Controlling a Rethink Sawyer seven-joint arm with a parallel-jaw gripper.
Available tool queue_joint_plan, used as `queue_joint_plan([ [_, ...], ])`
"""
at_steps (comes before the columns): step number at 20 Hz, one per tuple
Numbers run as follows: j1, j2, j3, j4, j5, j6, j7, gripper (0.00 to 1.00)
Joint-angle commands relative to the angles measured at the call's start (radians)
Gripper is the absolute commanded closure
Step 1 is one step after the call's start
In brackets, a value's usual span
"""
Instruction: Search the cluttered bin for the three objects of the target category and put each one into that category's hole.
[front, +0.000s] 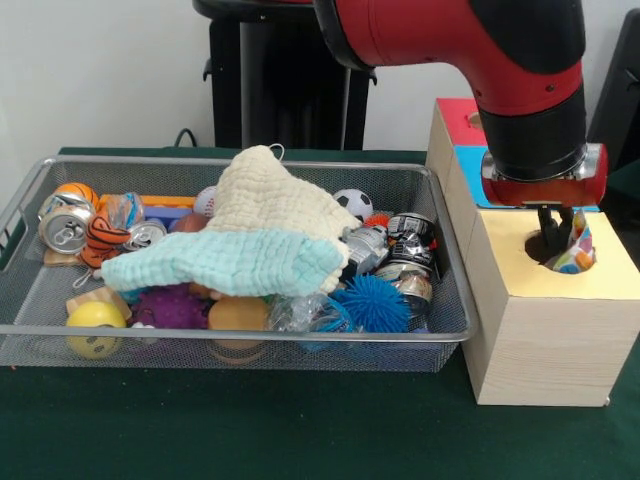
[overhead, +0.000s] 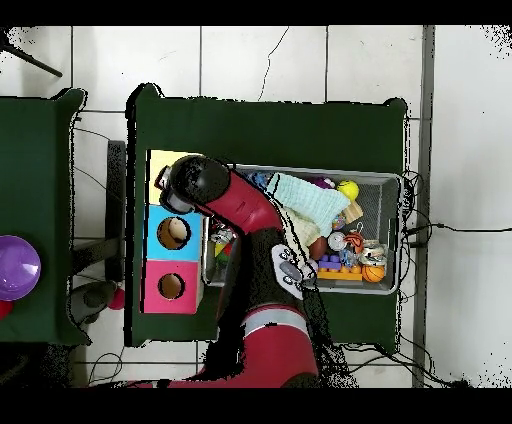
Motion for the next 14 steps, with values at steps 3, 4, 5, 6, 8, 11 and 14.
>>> queue_joint_plan([
  [3, -0.059, 0.022, 0.206, 0.167, 0.075, -0.135, 0.093, 1.0],
  [4, -0.064, 0.03, 0.211, 0.163, 0.069, -0.154, 0.093, 1.0],
  [5, -0.07, 0.037, 0.215, 0.16, 0.062, -0.173, 0.092, 1.0],
  [6, -0.072, 0.05, 0.213, 0.146, 0.049, -0.182, 0.094, 1.0],
  [8, -0.063, 0.071, 0.191, 0.115, 0.017, -0.202, 0.117, 1.0],
  [11, -0.068, 0.104, 0.188, 0.079, -0.002, -0.263, 0.121, 1.0],
  [14, -0.084, 0.117, 0.214, 0.08, -0.002, -0.316, 0.121, 1.0],
])
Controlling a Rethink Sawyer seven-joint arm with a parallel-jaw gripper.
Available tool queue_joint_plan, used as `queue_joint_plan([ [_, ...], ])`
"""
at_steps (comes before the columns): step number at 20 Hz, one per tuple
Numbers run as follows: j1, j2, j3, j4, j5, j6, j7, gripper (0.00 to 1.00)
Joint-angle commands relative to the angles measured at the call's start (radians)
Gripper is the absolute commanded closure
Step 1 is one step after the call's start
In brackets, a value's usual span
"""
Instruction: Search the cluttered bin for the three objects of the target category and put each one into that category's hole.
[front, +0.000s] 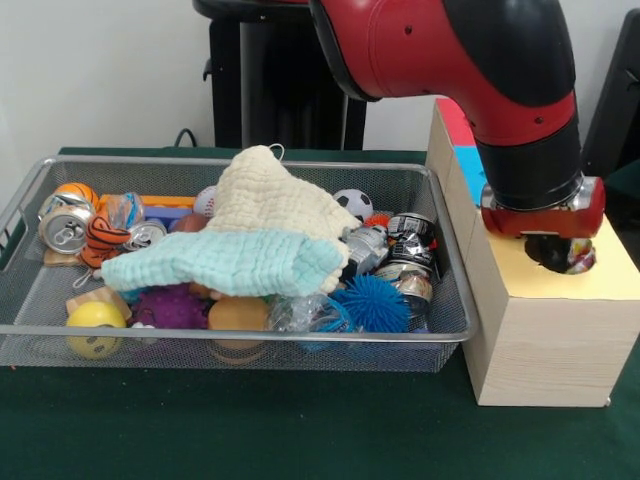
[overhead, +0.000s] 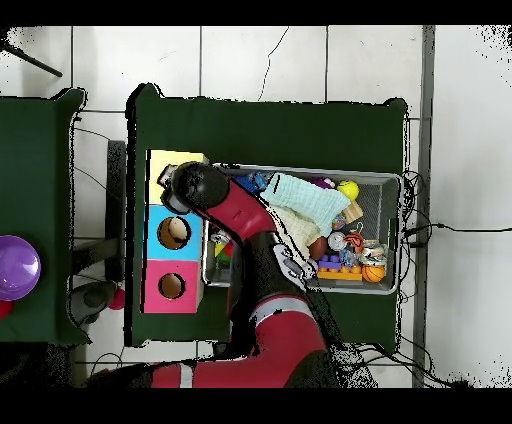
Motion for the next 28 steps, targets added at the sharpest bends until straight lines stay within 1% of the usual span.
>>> queue_joint_plan([
  [1, -0.048, 0.104, 0.134, 0.026, -0.017, -0.159, 0.117, 1.0],
  [3, -0.065, 0.123, 0.155, 0.016, -0.025, -0.198, 0.112, 1.0],
  [5, -0.07, 0.139, 0.16, 0.002, -0.038, -0.223, 0.11, 1.0],
  [11, -0.051, 0.2, 0.123, -0.077, -0.094, -0.257, 0.093, 1.0],
  [13, -0.054, 0.212, 0.123, -0.088, -0.118, -0.274, 0.085, 1.0],
  [16, -0.045, 0.223, 0.099, -0.122, -0.169, -0.267, 0.063, 1.0],
  [18, -0.028, 0.229, 0.067, -0.148, -0.208, -0.278, 0.064, 1.0],
  [19, -0.006, 0.236, 0.028, -0.172, -0.234, -0.282, 0.062, 1.0],
  [20, -0.001, 0.241, 0.016, -0.185, -0.253, -0.284, 0.06, 1.0],
  [21, 0.014, 0.245, -0.011, -0.207, -0.29, -0.303, 0.048, 1.0],
  [22, 0.024, 0.249, -0.031, -0.222, -0.31, -0.298, 0.048, 1.0],
  [23, 0.051, 0.247, -0.075, -0.244, -0.323, -0.246, 0.056, 1.0],
  [24, 0.058, 0.239, -0.089, -0.247, -0.328, -0.219, 0.074, 1.0],
  [25, 0.074, 0.214, -0.112, -0.239, -0.327, -0.166, 0.101, 1.0],
  [26, 0.073, 0.196, -0.112, -0.232, -0.333, -0.135, 0.11, 1.0],
  [27, 0.069, 0.161, -0.105, -0.214, -0.337, -0.084, 0.115, 1.0],
  [28, 0.068, 0.14, -0.102, -0.204, -0.337, -0.064, 0.121, 1.0],
])
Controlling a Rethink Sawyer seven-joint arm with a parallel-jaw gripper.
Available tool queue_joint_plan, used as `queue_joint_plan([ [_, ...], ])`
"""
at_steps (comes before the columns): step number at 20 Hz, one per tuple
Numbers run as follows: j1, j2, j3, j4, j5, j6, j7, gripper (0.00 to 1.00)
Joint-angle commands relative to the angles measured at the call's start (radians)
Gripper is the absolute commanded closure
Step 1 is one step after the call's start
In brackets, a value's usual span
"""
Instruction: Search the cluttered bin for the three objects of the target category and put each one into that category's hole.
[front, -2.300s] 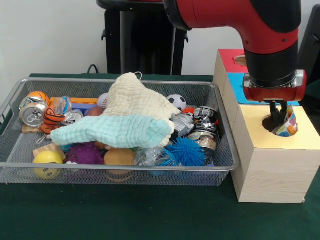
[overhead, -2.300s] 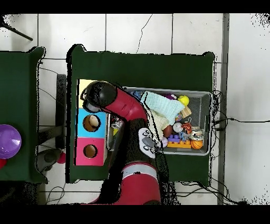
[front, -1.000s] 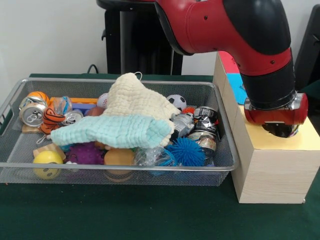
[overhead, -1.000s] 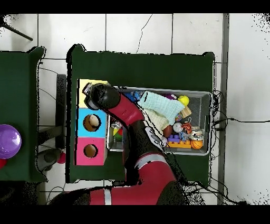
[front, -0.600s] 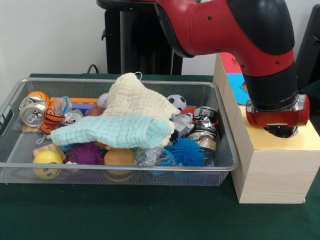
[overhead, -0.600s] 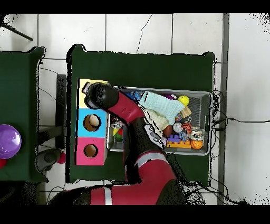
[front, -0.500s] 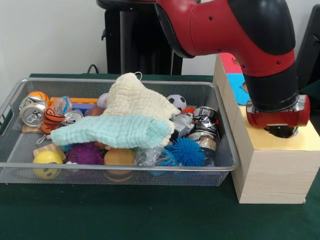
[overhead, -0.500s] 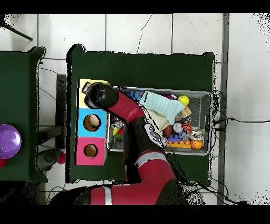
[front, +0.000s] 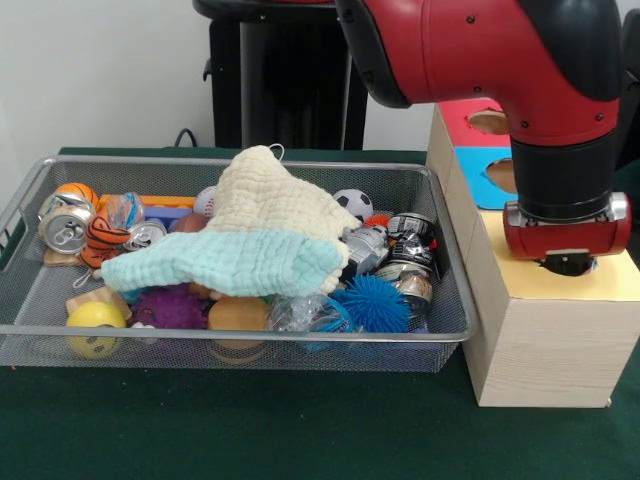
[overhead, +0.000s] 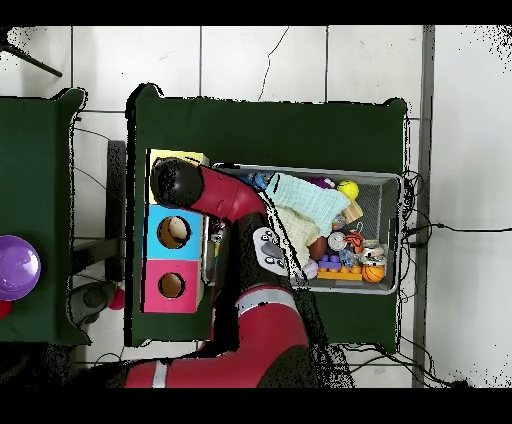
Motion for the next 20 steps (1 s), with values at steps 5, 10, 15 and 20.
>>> queue_joint_plan([
  [5, 0.025, -0.046, -0.088, 0.028, -0.039, 0.131, 0.187, 1.0],
  [10, 0.032, -0.087, -0.104, 0.044, -0.033, 0.16, 0.19, 1.0],
  [15, 0.051, -0.126, -0.143, 0.035, -0.034, 0.235, 0.214, 1.0],
  [20, 0.055, -0.157, -0.151, 0.048, -0.024, 0.262, 0.223, 1.0],
])
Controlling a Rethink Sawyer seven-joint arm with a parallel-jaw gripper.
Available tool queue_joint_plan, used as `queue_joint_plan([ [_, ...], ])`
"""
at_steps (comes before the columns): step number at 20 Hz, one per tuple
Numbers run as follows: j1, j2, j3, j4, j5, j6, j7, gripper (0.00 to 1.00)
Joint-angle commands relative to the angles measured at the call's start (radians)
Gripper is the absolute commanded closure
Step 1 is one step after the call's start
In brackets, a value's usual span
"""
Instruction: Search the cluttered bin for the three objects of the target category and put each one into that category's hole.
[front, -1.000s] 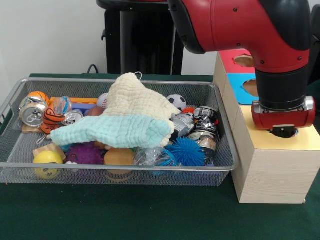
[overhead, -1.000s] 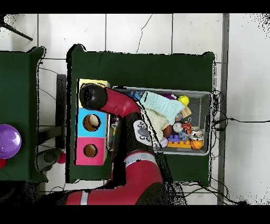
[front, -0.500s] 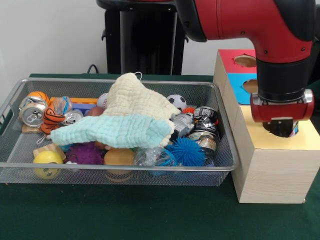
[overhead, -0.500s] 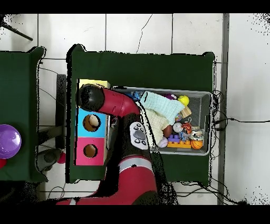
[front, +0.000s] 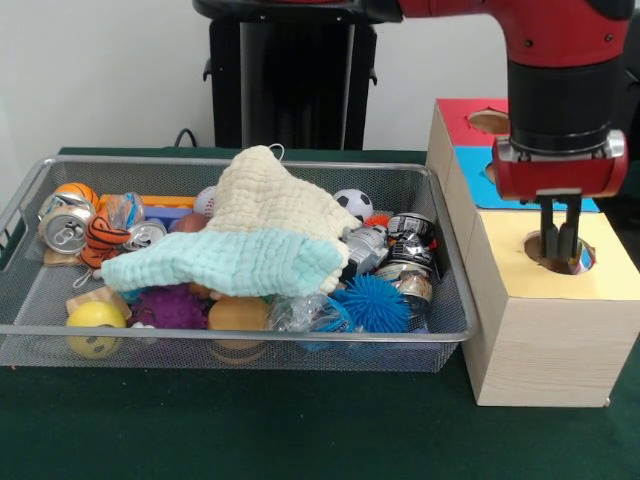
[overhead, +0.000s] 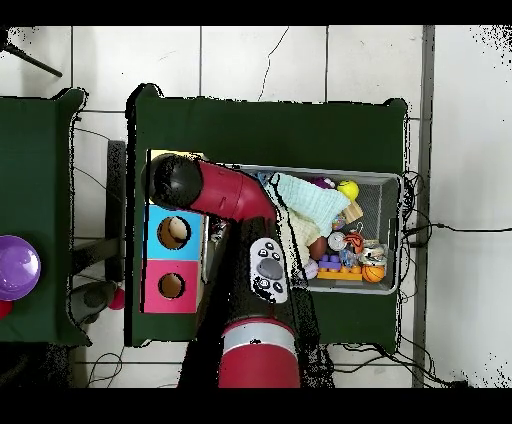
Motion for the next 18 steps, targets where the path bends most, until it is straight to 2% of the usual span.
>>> queue_joint_plan([
  [1, 0.003, -0.052, -0.028, 0.057, -0.006, 0.117, 0.222, 1.0],
  [9, -0.032, -0.043, 0.035, 0.11, 0.035, 0.041, 0.21, 1.0],
  [13, -0.079, -0.036, 0.119, 0.168, 0.086, -0.04, 0.195, 1.0],
  [18, -0.092, -0.027, 0.144, 0.193, 0.085, -0.105, 0.179, 1.0],
])
